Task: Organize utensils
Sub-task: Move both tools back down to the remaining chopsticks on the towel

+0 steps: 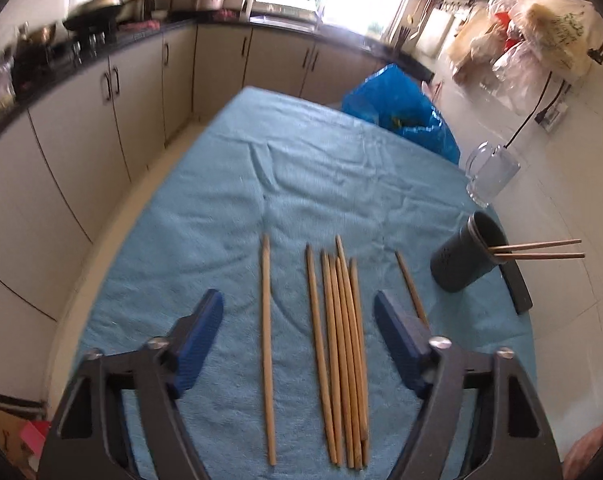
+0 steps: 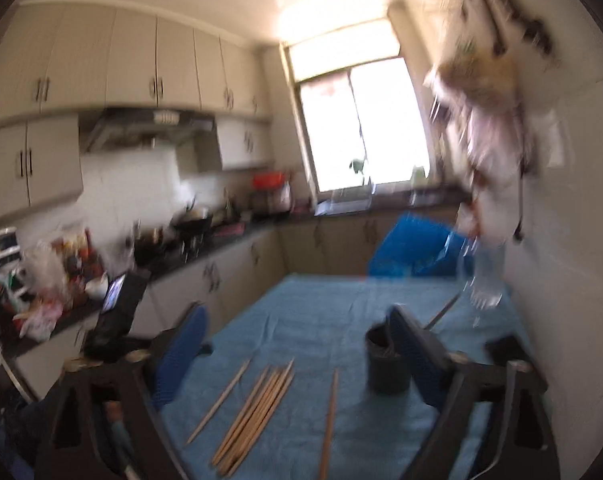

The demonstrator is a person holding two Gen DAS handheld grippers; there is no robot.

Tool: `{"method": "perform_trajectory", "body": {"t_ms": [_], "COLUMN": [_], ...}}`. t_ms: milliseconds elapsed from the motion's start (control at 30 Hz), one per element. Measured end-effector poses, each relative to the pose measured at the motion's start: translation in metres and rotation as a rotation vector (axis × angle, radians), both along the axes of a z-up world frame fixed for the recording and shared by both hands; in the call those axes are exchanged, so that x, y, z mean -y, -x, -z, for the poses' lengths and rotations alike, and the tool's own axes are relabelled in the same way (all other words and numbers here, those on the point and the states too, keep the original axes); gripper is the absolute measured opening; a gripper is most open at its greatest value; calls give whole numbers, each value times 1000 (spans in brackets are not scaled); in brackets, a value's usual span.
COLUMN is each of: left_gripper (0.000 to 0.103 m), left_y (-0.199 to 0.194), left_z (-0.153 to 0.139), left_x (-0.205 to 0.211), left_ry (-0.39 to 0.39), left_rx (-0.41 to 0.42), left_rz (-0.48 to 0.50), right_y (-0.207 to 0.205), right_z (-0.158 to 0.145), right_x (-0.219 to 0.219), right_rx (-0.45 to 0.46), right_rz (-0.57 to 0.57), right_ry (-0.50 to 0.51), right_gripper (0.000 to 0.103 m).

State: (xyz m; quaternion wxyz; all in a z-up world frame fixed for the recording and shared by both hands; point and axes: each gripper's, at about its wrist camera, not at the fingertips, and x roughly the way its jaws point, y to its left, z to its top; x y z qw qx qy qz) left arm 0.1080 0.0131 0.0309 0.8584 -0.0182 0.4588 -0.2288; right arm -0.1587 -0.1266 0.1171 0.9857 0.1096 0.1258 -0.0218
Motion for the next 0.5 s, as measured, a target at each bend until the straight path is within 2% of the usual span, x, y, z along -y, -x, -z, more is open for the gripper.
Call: {"method": "perform_trajectory", "body": {"t_ms": [33,67,100,167,233,300,367,500], "left_gripper": [53,44,42,42,36,22,18,18], "left_y": [-2,-4,-7,-15,-25,-40,-53,-74], "left_z": [7,12,18,23,33,44,54,70], "left_x": [5,8,11,25,38,53,63,79], "left_ry": [-11,-17,-20,-23,-45,-78,-102,-135], "left_rx": [-27,-49,-73,-107,-135,-172,-201,-233], "left_rz": [13,22,25,39,48,59,51,50], "right_y": [-10,-24,-36,-50,-66,-79,-86,-87], "right_z": [7,17,26,43,62,76,85,90], "right_x": [0,0,1,-1,-6,-8,-7,-3], "right_rx": [-52,-124,-184,-268,-361,-428,-466,-478], "right_rz": [-23,-60,-83,-91,-93,-94,-94,-82], "right_ry": [-19,-48,-69,-77,-67,-71,-76,-63], "right_gripper": [74,60,54,52,52,52,52,52]}}
